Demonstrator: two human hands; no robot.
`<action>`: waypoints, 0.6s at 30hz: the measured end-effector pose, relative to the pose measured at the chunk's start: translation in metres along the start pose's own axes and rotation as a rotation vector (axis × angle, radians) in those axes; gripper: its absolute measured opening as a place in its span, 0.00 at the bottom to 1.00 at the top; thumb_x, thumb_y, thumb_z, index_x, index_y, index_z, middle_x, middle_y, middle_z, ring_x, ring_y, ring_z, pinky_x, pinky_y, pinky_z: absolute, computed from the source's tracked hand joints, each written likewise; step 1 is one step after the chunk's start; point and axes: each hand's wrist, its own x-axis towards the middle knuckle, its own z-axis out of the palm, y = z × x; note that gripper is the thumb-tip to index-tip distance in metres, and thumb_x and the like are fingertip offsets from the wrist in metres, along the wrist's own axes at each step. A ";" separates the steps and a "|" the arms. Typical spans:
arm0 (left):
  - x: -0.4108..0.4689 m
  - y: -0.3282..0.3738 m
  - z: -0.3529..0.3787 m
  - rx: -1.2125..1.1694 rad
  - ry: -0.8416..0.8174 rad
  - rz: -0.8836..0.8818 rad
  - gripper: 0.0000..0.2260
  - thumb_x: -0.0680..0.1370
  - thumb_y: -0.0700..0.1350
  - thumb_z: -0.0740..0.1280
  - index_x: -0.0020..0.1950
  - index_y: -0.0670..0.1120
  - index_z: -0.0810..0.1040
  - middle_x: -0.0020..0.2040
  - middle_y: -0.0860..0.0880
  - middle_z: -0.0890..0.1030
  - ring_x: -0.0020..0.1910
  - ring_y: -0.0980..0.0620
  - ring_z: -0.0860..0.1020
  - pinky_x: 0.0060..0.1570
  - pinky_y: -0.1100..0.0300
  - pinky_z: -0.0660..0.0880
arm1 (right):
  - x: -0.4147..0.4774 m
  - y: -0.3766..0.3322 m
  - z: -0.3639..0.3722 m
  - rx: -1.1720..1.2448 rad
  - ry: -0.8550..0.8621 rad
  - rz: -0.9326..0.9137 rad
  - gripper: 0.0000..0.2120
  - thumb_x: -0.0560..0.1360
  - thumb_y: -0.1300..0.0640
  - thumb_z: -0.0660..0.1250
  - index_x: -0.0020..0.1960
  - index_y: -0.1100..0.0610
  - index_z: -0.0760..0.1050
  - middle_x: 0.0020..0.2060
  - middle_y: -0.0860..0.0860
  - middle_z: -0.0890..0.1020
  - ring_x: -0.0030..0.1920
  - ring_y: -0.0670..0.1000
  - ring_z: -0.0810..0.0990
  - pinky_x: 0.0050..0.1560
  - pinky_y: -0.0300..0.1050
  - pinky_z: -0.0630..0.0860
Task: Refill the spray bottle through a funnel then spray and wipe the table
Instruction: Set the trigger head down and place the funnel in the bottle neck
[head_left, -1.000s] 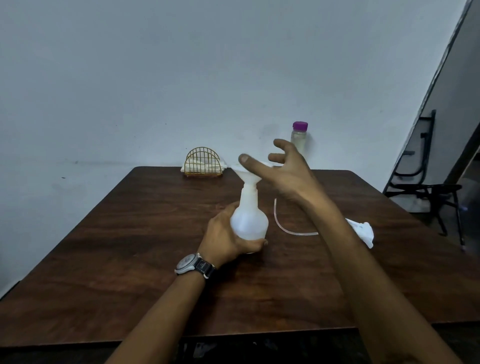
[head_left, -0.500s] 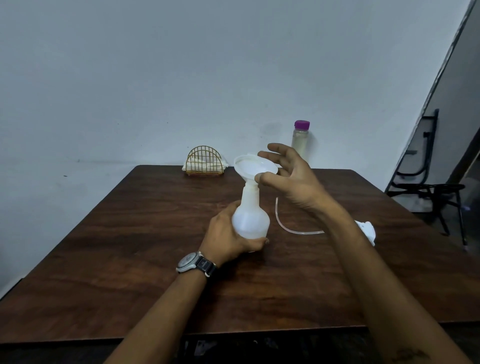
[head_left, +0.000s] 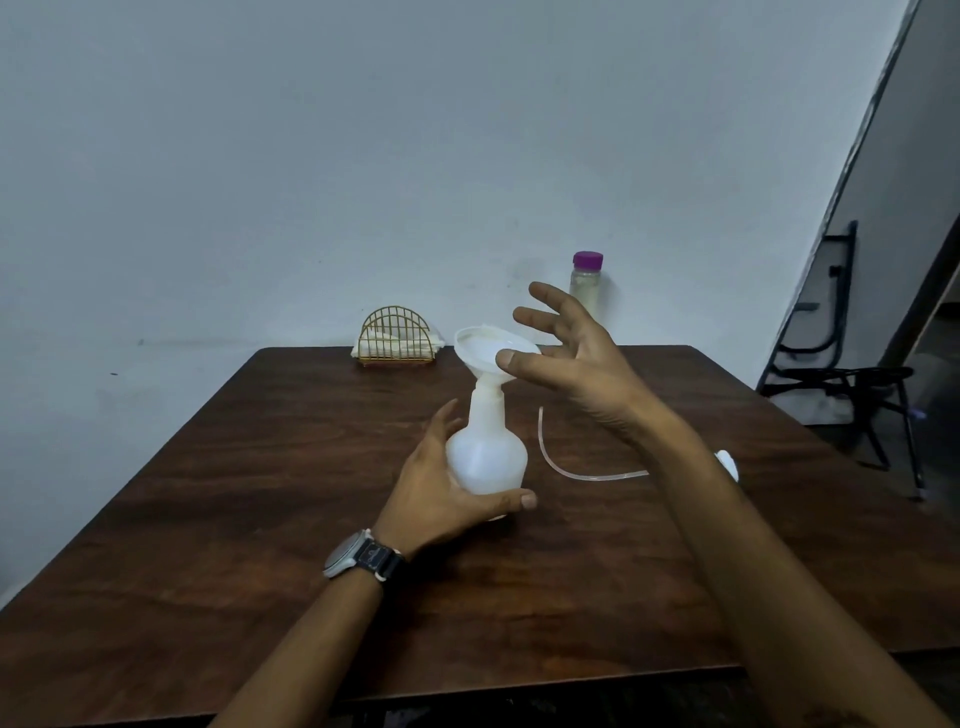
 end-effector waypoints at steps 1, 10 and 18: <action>-0.001 -0.003 -0.001 0.003 0.002 0.013 0.55 0.59 0.77 0.75 0.80 0.61 0.55 0.73 0.59 0.72 0.69 0.54 0.74 0.68 0.48 0.74 | -0.001 0.001 -0.001 0.002 0.004 0.001 0.47 0.65 0.46 0.79 0.80 0.43 0.63 0.74 0.50 0.75 0.65 0.51 0.83 0.65 0.47 0.80; 0.007 -0.015 -0.018 -0.119 0.280 0.011 0.33 0.79 0.72 0.45 0.75 0.56 0.70 0.69 0.53 0.79 0.68 0.54 0.77 0.71 0.46 0.70 | 0.003 0.021 -0.010 0.162 0.037 0.123 0.42 0.67 0.34 0.72 0.77 0.45 0.67 0.68 0.47 0.78 0.71 0.50 0.77 0.72 0.54 0.73; 0.018 -0.023 -0.031 0.146 0.257 -0.034 0.11 0.83 0.49 0.65 0.62 0.52 0.83 0.58 0.58 0.83 0.53 0.61 0.78 0.49 0.68 0.70 | 0.036 0.076 -0.032 -0.019 0.248 0.187 0.13 0.84 0.48 0.67 0.68 0.44 0.73 0.59 0.50 0.82 0.62 0.55 0.82 0.66 0.53 0.79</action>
